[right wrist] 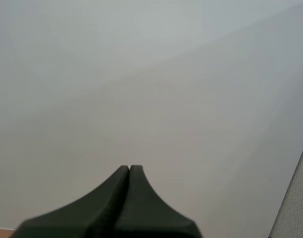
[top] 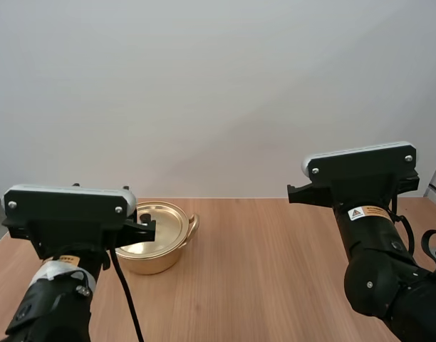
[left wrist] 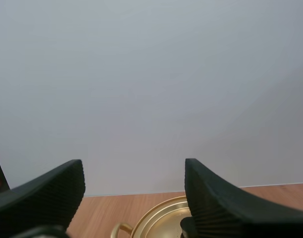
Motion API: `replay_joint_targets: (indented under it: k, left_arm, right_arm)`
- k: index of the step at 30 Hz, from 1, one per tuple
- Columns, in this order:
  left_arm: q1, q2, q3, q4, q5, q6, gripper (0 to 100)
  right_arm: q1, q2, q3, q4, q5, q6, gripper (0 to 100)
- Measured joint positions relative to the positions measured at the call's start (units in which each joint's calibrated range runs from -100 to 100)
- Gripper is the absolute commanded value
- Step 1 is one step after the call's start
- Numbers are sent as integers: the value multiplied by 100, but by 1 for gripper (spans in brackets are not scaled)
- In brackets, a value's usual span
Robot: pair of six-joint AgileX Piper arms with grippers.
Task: Open the pot, put the car inside, and close it
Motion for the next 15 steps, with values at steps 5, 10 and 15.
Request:
replay_joint_targets:
  k: [5, 10, 15]
  left_arm:
    - [0, -754, 334, 8, 452, 0, 95]
    - [0, -814, 334, -7, 604, -25, 95]
    - [0, -814, 334, 147, 1792, -33, 95]
  right_arm:
    - [0, 0, 0, 0, 0, 0, 0]
    - [0, 0, 0, 0, 0, 0, 0]
    - [0, 0, 0, 0, 0, 0, 0]
